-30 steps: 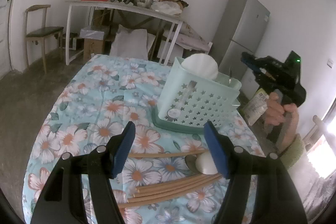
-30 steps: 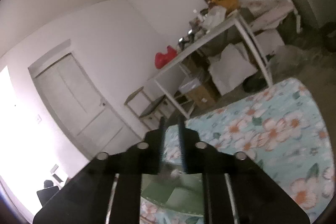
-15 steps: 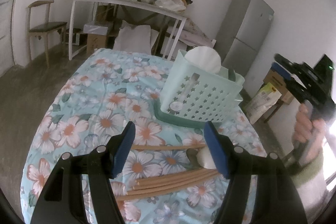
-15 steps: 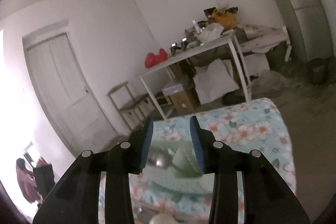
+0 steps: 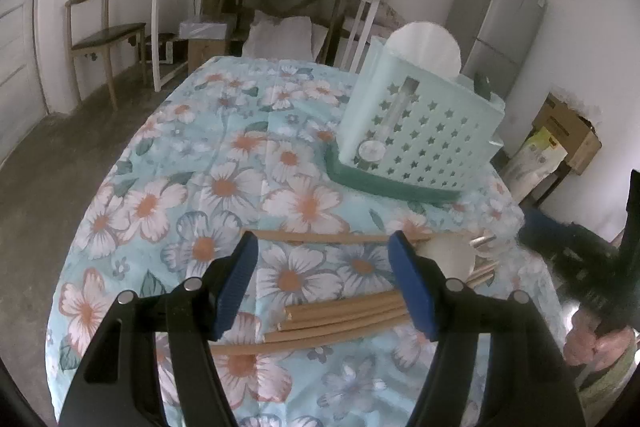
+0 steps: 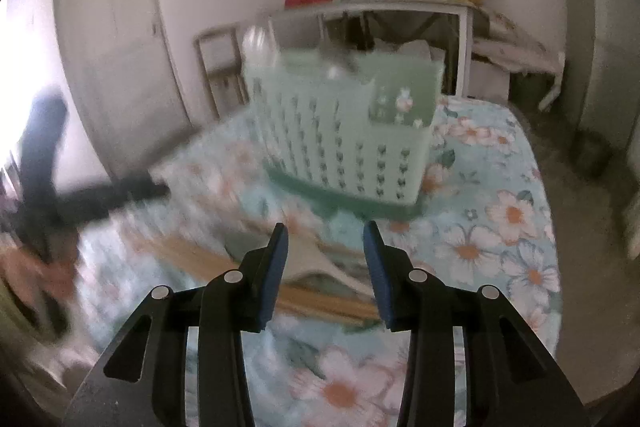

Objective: Organize utensils

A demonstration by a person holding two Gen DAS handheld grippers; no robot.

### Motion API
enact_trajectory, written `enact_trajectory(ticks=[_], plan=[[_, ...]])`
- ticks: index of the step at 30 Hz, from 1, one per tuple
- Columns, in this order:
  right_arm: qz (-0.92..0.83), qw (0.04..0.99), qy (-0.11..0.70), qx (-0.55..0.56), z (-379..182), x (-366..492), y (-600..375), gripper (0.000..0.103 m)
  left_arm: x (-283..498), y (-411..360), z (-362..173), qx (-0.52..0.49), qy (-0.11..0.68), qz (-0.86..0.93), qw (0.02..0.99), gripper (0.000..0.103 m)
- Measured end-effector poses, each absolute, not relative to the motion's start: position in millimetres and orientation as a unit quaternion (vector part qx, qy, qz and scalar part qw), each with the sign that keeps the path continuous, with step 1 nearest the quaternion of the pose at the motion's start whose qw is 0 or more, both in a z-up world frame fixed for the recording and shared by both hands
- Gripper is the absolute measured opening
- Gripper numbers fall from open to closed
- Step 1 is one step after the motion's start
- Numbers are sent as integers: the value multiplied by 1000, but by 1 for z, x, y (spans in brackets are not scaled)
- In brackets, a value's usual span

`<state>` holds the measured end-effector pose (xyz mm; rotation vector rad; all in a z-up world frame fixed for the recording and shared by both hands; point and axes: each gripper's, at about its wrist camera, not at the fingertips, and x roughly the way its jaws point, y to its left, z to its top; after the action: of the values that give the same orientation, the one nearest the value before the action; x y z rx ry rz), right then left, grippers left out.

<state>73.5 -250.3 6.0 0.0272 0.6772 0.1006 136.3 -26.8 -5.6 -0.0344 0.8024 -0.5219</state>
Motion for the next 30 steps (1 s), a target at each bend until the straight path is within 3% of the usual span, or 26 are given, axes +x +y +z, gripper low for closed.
enact_trajectory(ticks=[11,19,30], plan=[[37,900,399,-172,-41,90,-220,38,144,-24,-15,-22,398,-247,883,65],[59,897,405,-169,-42,101,-216,38,149,-22,-18,-31,402,-247,881,65],[66,908,377,-171,-29,92,-199,27,149,-20,-20,-36,403,-250,880,65]])
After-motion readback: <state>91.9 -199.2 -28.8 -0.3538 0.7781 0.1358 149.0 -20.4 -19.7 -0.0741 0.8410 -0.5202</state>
